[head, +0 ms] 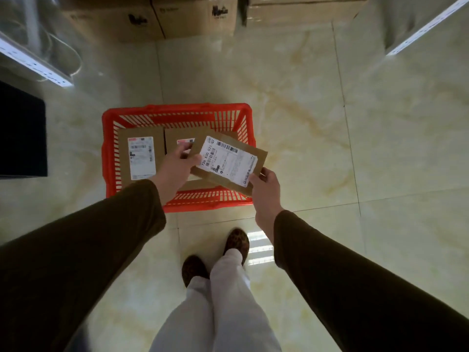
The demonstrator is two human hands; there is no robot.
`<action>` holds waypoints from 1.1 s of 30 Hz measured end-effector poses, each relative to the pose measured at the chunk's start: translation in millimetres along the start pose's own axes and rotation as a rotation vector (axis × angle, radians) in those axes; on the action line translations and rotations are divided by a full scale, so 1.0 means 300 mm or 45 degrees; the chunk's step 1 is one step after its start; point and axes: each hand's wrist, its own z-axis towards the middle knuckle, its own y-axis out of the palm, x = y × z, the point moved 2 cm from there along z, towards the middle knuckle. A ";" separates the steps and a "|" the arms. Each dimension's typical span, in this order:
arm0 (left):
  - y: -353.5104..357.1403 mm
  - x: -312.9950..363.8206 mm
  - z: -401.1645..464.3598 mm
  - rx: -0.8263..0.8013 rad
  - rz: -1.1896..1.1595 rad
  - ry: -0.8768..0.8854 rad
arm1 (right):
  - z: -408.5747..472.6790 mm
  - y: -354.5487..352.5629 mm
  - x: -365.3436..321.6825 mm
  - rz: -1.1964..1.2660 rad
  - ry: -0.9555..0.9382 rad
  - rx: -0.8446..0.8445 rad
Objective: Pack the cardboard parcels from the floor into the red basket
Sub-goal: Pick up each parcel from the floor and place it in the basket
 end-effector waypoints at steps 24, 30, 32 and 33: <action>0.031 0.224 0.437 -0.417 0.632 0.373 | 0.034 0.275 0.114 0.647 0.249 0.442; 0.079 0.228 0.461 -0.469 0.647 0.490 | 0.055 0.287 0.140 0.649 0.282 0.532; 0.075 0.211 0.472 -0.487 0.669 0.485 | 0.057 0.292 0.154 0.626 0.294 0.537; 0.077 0.202 0.477 -0.487 0.698 0.497 | 0.060 0.293 0.159 0.625 0.296 0.535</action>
